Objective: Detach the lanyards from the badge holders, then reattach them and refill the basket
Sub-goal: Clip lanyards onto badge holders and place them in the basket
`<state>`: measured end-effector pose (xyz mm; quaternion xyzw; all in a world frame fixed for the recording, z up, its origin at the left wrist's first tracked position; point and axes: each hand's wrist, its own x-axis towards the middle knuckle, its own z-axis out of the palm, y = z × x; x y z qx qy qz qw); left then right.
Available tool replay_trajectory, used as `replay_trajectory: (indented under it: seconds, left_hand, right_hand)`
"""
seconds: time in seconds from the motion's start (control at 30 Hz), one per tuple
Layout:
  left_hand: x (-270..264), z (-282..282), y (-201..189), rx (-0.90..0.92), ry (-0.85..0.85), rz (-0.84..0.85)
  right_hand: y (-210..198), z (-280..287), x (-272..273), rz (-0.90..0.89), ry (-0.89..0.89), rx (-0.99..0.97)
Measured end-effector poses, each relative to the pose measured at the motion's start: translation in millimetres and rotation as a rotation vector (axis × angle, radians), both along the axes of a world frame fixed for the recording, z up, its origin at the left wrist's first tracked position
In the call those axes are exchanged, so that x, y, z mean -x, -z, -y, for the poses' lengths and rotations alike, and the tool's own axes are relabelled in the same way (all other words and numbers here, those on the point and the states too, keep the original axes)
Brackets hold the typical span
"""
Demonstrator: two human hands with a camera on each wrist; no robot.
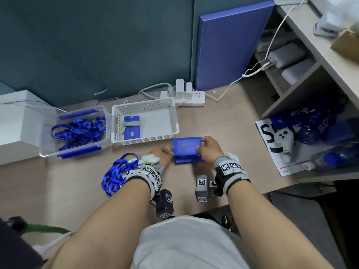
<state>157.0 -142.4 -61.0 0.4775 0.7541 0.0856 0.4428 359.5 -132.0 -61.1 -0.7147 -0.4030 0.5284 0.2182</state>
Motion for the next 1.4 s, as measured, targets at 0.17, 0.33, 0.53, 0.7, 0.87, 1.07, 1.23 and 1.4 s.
replay_trajectory:
  seconds: [0.17, 0.33, 0.53, 0.7, 0.87, 1.07, 1.23, 1.4]
  left_hand:
    - [27, 9, -12, -0.123, -0.063, 0.104]
    - [60, 25, -20, -0.152, -0.076, 0.228]
    - [99, 41, -17, -0.135, -0.172, 0.139]
    - [131, 58, -6, 0.014, -0.026, -0.088]
    - [136, 64, 4, 0.005, 0.078, -0.084]
    - [139, 54, 7, -0.188, 0.049, -0.241]
    - [155, 40, 18, -0.121, 0.079, -0.321]
    - [158, 35, 19, -0.011, 0.106, -0.333]
  right_hand:
    - [-10, -6, 33, 0.016, -0.262, 0.002]
    - [-16, -6, 75, 0.124, -0.455, -0.095]
    - [-15, -8, 114, 0.162, -0.583, -0.105]
    - [-10, 0, 125, 0.099, -0.573, -0.163]
    - [5, 7, 135, 0.124, -0.618, -0.151]
    - [3, 10, 143, 0.126, -0.554, -0.072]
    - [0, 11, 149, 0.101, -0.539, -0.054]
    - [4, 10, 155, 0.115, -0.534, -0.051]
